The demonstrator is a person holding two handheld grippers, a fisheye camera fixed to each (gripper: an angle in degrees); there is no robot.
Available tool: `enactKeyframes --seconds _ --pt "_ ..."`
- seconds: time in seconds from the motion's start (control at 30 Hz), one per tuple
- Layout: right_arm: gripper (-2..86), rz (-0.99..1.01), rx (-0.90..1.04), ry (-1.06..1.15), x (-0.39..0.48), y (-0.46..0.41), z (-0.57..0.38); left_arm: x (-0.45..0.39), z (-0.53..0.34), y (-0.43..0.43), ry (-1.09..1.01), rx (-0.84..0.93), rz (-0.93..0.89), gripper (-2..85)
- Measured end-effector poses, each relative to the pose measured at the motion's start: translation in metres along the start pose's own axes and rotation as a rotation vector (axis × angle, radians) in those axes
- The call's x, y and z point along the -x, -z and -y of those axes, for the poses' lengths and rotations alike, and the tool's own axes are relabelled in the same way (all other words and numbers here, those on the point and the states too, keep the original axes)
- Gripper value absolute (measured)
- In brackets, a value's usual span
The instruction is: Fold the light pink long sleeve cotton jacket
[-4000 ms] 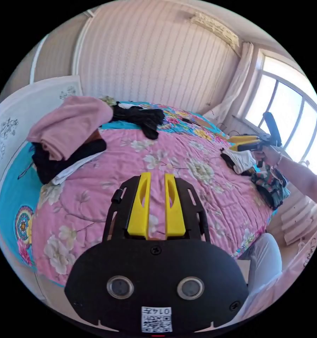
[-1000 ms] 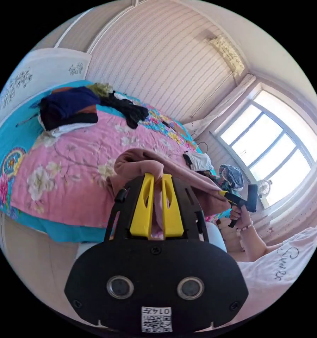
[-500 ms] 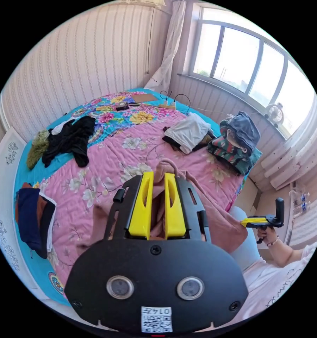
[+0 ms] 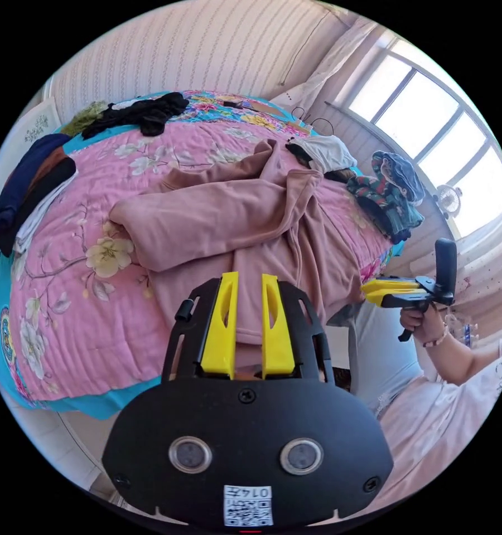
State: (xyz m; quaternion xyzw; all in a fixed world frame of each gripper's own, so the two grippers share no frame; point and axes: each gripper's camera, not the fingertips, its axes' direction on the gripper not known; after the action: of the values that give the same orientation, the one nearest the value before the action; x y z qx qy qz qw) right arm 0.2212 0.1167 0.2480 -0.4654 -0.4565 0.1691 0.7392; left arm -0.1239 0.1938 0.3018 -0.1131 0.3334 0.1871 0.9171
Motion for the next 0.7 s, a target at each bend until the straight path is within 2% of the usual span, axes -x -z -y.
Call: enactKeyframes --seconds 0.13,0.27,0.4,0.43,0.57,0.7 --pt "9.2 -0.150 0.006 0.017 0.018 -0.038 0.015 -0.012 0.034 -0.014 0.000 0.006 -0.004 11.0" --pt "10.7 -0.179 0.020 -0.037 0.015 -0.059 0.020 -0.035 0.062 -0.040 -0.112 0.032 0.045 11.2" --pt "8.9 -0.202 0.054 -0.091 0.009 -0.070 0.020 -0.043 0.075 -0.093 -0.146 0.238 0.131 10.0" --pt "7.3 -0.203 0.067 -0.116 0.006 -0.068 0.022 -0.044 0.074 -0.096 -0.163 0.231 0.157 9.2" --pt "3.8 -0.084 0.092 -0.178 -0.009 -0.060 0.025 -0.034 0.071 -0.085 -0.142 0.201 0.124 6.7" --pt "1.3 0.048 0.041 -0.215 -0.018 -0.038 0.014 -0.009 0.056 -0.039 -0.105 0.073 0.013 3.2"
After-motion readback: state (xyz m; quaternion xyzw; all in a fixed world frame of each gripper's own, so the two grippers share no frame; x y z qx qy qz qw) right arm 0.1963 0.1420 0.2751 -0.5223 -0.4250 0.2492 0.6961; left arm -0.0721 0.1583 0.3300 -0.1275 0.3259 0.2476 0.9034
